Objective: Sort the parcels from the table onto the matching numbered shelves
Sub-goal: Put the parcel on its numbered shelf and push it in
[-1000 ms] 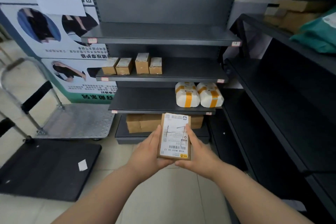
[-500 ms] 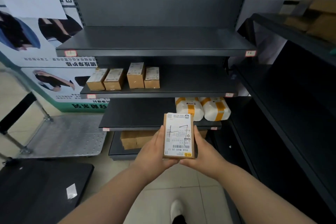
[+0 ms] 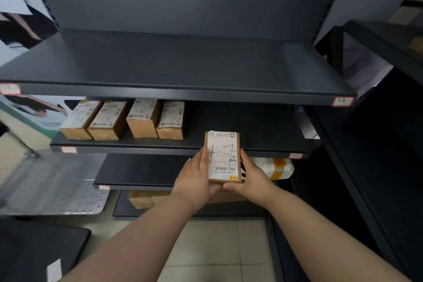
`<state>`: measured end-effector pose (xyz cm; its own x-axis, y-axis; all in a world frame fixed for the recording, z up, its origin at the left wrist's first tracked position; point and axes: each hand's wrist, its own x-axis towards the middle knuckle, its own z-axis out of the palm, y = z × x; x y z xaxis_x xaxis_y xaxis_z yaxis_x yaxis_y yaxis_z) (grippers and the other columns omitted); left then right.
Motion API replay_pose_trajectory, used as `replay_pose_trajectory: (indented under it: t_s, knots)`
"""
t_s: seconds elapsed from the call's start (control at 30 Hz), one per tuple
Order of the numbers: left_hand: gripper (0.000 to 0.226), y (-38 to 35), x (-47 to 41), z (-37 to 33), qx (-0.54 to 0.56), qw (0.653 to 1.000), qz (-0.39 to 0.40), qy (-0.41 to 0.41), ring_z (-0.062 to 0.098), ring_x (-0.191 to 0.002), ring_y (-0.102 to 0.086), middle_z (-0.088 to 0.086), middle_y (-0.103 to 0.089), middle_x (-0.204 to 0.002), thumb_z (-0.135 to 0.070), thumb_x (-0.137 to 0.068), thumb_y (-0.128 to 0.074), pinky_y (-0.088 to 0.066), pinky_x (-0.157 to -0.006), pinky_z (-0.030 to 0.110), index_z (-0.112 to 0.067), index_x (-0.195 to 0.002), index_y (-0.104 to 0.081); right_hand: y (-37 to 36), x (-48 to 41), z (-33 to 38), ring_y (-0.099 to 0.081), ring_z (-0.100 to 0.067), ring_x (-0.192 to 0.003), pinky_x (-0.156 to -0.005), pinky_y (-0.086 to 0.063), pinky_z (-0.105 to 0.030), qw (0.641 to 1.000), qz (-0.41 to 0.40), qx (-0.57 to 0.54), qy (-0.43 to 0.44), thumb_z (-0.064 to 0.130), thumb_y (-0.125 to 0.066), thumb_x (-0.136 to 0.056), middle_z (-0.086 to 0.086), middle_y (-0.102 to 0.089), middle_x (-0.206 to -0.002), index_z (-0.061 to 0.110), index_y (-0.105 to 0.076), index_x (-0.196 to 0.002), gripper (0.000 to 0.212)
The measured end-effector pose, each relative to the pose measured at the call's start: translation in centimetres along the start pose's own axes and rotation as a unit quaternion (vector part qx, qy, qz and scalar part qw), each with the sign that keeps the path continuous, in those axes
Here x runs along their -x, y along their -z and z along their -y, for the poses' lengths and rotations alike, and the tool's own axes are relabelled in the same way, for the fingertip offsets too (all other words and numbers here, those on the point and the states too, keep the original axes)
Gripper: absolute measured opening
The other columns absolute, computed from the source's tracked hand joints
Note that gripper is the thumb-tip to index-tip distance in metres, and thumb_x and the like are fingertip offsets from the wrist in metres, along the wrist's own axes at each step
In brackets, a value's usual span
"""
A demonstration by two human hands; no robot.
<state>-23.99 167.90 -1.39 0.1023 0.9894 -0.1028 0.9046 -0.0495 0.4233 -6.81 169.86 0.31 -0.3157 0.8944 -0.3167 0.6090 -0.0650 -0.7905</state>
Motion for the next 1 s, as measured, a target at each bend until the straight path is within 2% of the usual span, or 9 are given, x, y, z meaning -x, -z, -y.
replay_pose_trajectory:
  t_s: [0.13,0.37,0.47,0.53,0.63,0.7,0.8,0.87,1.0]
  knots:
    - [0.109,-0.3,-4.0,0.8,0.005,0.999,0.032,0.041,0.022,-0.148,-0.005,0.003,0.005,-0.162,-0.05,-0.086,-0.062,-0.012,-0.121,0.037,-0.016,-0.15,0.019,0.2,-4.9,-0.4,-0.046,-0.004,-0.125,-0.096,-0.037,-0.02,0.999,0.022,-0.003,-0.026,0.022,-0.078,-0.079,0.011,-0.047,-0.143,0.03,0.002,-0.153,0.11]
    - [0.1,-0.1,-8.5,2.9,0.009,0.998,0.048,0.027,0.021,-0.148,-0.007,0.004,0.001,-0.162,-0.052,-0.09,-0.055,-0.009,-0.12,0.036,-0.015,-0.152,0.014,0.0,-10.0,-0.8,-0.045,-0.009,-0.13,-0.107,-0.036,-0.028,0.999,0.008,-0.011,-0.038,0.019,-0.071,-0.086,0.008,-0.046,-0.144,0.029,-0.006,-0.154,0.094]
    - [0.099,-0.4,-9.9,3.6,0.004,0.998,0.057,0.02,0.022,-0.148,-0.009,0.003,0.002,-0.162,-0.054,-0.09,-0.053,-0.012,-0.121,0.038,-0.017,-0.152,0.016,-0.7,-10.7,-0.6,-0.041,-0.012,-0.134,-0.107,-0.032,-0.026,0.998,-0.021,-0.012,-0.055,0.017,-0.065,-0.09,0.006,-0.042,-0.148,0.025,-0.001,-0.154,0.092]
    - [0.098,-0.3,-10.5,3.9,-0.03,0.998,0.048,0.008,0.022,-0.148,-0.005,0.004,0.006,-0.162,-0.056,-0.091,-0.051,-0.007,-0.12,0.037,-0.017,-0.152,0.016,-0.9,-10.8,-0.3,-0.037,-0.012,-0.136,-0.104,-0.028,-0.022,0.998,-0.031,0.008,-0.056,0.017,-0.065,-0.091,0.004,-0.035,-0.152,0.024,0.003,-0.154,0.093]
    - [0.094,0.3,-10.6,4.1,-0.09,0.995,0.021,-0.033,0.021,-0.149,0.005,0.006,0.013,-0.161,-0.056,-0.092,-0.047,0.001,-0.121,0.038,-0.018,-0.152,0.016,-0.7,-10.9,-0.2,-0.021,-0.015,-0.145,-0.112,-0.025,-0.029,0.993,-0.068,0.089,-0.027,0.028,-0.071,-0.086,0.004,-0.005,-0.162,0.025,0.007,-0.153,0.103]
    - [0.089,0.7,-10.5,4.1,-0.133,0.988,0.008,-0.083,0.02,-0.148,0.009,0.006,0.013,-0.161,-0.054,-0.094,-0.043,0.001,-0.121,0.041,-0.018,-0.152,0.015,-0.3,-10.7,-0.2,-0.007,-0.012,-0.147,-0.117,-0.017,-0.031,0.981,-0.081,0.175,0.026,0.036,-0.07,-0.084,0.006,0.011,-0.161,0.024,0.006,-0.153,0.104]
    - [0.081,1.4,-10.3,4.0,-0.189,0.969,0.014,-0.16,0.019,-0.148,0.011,0.004,0.013,-0.161,-0.05,-0.098,-0.037,0.006,-0.121,0.04,-0.018,-0.152,0.014,0.6,-10.1,0.0,0.014,-0.005,-0.142,-0.116,0.005,-0.025,0.938,-0.066,0.32,0.117,0.045,-0.061,-0.089,0.011,0.02,-0.153,0.022,0.009,-0.151,0.096]
    - [0.077,1.6,-10.4,4.0,-0.215,0.959,0.026,-0.185,0.019,-0.148,0.012,0.004,0.013,-0.161,-0.049,-0.1,-0.032,0.01,-0.12,0.039,-0.016,-0.151,0.015,1.0,-10.0,0.0,0.021,-0.006,-0.14,-0.118,0.009,-0.027,0.907,-0.052,0.392,0.149,0.047,-0.055,-0.092,0.009,0.021,-0.151,0.02,0.014,-0.145,0.092]
    - [0.071,1.1,-11.5,4.4,-0.23,0.958,0.066,-0.161,0.018,-0.147,0.016,0.005,0.019,-0.16,-0.045,-0.102,-0.026,0.01,-0.118,0.036,-0.015,-0.15,0.018,0.9,-11.3,-0.4,0.027,-0.01,-0.138,-0.117,0.012,-0.03,0.882,-0.014,0.459,0.1,0.042,-0.04,-0.1,0.005,0.032,-0.144,0.018,0.025,-0.137,0.079]
